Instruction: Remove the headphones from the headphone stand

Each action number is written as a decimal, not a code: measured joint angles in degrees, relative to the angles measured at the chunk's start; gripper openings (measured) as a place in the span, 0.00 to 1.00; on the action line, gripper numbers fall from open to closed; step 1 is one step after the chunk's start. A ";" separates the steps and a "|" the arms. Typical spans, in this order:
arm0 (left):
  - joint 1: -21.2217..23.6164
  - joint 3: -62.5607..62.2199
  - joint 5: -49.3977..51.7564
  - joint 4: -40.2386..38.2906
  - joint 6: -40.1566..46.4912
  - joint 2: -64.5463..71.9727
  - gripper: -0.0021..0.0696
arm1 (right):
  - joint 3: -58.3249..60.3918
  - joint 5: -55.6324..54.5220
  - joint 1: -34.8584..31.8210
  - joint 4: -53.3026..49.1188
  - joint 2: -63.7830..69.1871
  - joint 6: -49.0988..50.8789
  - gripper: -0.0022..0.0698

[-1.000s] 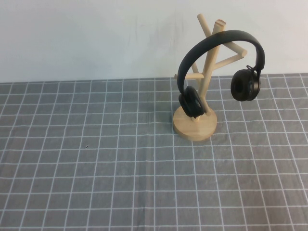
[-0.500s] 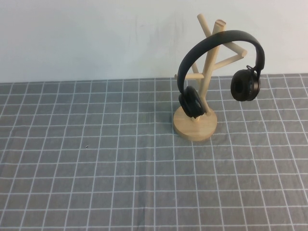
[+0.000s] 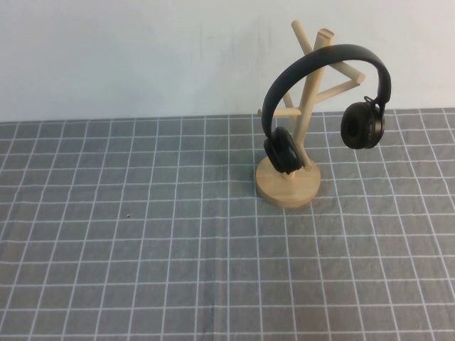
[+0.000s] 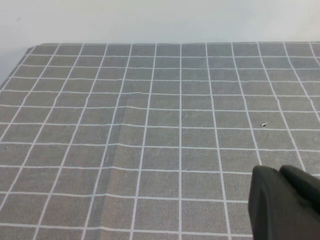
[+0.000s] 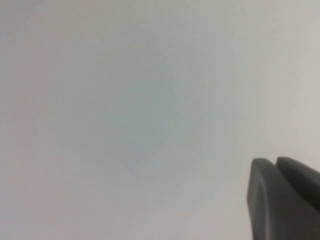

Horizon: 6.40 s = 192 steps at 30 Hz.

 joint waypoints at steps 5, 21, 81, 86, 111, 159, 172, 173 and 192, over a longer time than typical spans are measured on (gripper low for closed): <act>0.00 0.00 0.00 0.00 0.00 0.00 0.02 | 0.16 0.43 0.00 -5.30 5.83 -7.39 0.02; 0.00 0.00 0.00 0.00 0.00 0.00 0.02 | 0.16 -7.09 2.04 -7.58 28.30 -21.56 0.02; 0.00 0.00 0.00 0.00 0.00 0.00 0.02 | -26.65 23.38 28.22 -17.46 55.49 -20.85 0.03; 0.00 0.00 0.00 0.00 0.00 0.00 0.02 | -19.90 28.64 28.22 -15.39 57.90 -20.01 0.02; 0.00 0.00 0.00 0.00 0.00 0.00 0.02 | -9.92 13.08 15.65 -13.32 82.83 -4.85 0.43; 0.00 0.00 0.00 0.00 0.00 0.00 0.02 | -14.72 36.38 38.45 -10.89 33.72 -15.55 0.02; 0.00 0.00 0.00 0.00 0.00 0.00 0.02 | 4.17 21.78 4.08 -2.74 10.20 -18.41 0.02; 0.00 0.00 0.00 0.00 0.00 0.00 0.02 | 6.81 20.33 2.61 -2.35 7.95 -18.24 0.02; 0.00 0.00 0.00 0.00 0.00 0.00 0.02 | 36.28 7.81 -0.48 11.20 -12.91 -30.61 0.02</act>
